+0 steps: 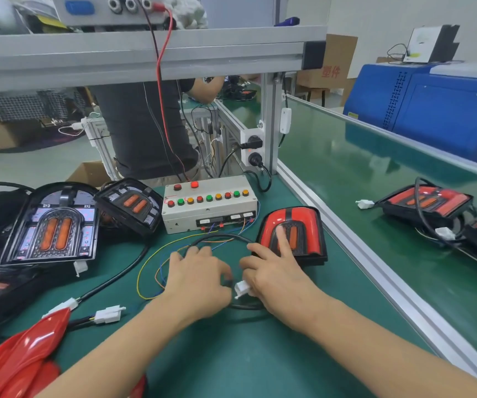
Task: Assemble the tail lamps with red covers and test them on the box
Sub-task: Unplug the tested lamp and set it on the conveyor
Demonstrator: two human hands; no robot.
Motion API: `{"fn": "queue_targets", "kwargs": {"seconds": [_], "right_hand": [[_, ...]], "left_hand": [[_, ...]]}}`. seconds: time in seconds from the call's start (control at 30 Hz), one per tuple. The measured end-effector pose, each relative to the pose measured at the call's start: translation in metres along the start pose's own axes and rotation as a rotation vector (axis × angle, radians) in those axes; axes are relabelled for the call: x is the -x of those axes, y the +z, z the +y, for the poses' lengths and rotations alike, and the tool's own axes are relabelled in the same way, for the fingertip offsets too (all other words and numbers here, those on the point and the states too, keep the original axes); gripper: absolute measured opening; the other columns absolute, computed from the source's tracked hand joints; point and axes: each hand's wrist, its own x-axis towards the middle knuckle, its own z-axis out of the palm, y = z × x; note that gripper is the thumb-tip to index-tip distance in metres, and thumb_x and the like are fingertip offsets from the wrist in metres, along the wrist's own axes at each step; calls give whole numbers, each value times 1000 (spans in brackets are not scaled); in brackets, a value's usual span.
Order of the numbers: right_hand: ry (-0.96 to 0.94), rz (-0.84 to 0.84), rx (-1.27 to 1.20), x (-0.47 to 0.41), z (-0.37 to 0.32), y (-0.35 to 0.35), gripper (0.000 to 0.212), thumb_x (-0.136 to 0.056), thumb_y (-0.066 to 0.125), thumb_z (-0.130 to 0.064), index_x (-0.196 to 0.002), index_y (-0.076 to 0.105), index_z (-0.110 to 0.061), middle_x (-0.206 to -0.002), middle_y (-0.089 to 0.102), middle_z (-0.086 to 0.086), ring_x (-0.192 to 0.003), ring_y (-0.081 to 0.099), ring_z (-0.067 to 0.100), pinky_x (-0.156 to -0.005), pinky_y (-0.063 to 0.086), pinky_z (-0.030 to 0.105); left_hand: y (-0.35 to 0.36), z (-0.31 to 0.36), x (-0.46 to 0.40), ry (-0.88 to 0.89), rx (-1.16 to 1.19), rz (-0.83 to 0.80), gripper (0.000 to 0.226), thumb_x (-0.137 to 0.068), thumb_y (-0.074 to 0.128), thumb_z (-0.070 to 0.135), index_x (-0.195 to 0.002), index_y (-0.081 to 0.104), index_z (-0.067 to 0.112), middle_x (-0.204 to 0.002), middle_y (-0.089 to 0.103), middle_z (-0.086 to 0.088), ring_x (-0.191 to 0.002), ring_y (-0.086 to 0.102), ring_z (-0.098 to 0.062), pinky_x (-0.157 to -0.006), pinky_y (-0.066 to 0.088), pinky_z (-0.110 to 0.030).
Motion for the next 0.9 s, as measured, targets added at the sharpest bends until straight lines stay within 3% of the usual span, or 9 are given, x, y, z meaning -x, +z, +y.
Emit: {"fn": "queue_targets", "kwargs": {"seconds": [0.07,0.17,0.27,0.37,0.43,0.53,0.63,0.77,0.9], "right_hand": [[-43,47,-59,5,-3,-7,44,-87,54,-8,-131,53,-16,-145,40,4,-145,18,23,-100,-31,58],[123,289,-337,16,14,-25,65,-69,62,-2,-132,54,-15,-141,47,6,-135,40,25,-115,14,57],[603,470,-600,32,51,-37,50,-81,66,-18,-129,52,-13,-132,50,7,-121,47,25,-97,35,33],[1037,129,-1069,39,69,-28,61,-83,67,-46,-129,47,-12,-132,51,7,-115,53,25,-87,42,33],[1101,-11,-1488,38,72,-19,55,-83,68,-45,-124,57,-10,-123,61,7,-104,61,23,-82,51,33],[1043,-4,-1694,34,73,-11,24,-87,66,-32,-104,68,-15,-92,71,3,-84,65,19,-70,53,29],[1024,52,-1728,28,69,-11,14,-87,63,-24,-95,67,-14,-83,66,0,-82,64,18,-75,52,29],[1030,92,-1844,27,62,-10,26,-91,59,-20,-113,62,-7,-107,70,12,-100,67,29,-85,54,34],[982,122,-1863,29,54,-12,37,-95,54,-33,-123,60,-10,-107,72,7,-101,67,25,-89,51,35]], "left_hand": [[-3,-5,0,-7,77,105,41,-81,49,48,-122,54,44,-119,46,7,-120,36,-16,-96,24,-37],[-12,-29,-2,-152,170,365,35,-79,54,51,-109,57,33,-112,50,6,-112,45,-19,-86,32,-34],[-11,-50,0,-345,136,101,41,-77,54,62,-87,53,22,-97,61,3,-93,58,-23,-71,40,-30],[-2,-53,-5,-370,236,-50,34,-75,62,48,-76,60,14,-79,69,0,-78,62,-21,-68,47,-27],[-1,-51,-8,-354,422,-81,17,-72,64,27,-66,64,11,-61,69,-2,-56,60,-18,-56,47,-22],[-3,-47,-15,-356,792,-96,5,-71,65,6,-71,60,6,-54,63,-10,-37,47,-20,-38,32,-17],[-13,-36,-22,-330,1067,127,22,-75,65,-2,-94,67,9,-53,57,-8,-45,45,-18,-48,35,-21],[-33,15,-24,-53,1062,460,35,-86,58,4,-113,70,23,-66,63,11,-62,47,-9,-67,44,-30],[-28,78,-22,152,902,464,23,-94,51,15,-111,65,11,-104,67,-6,-99,59,-22,-91,45,-38]]}}
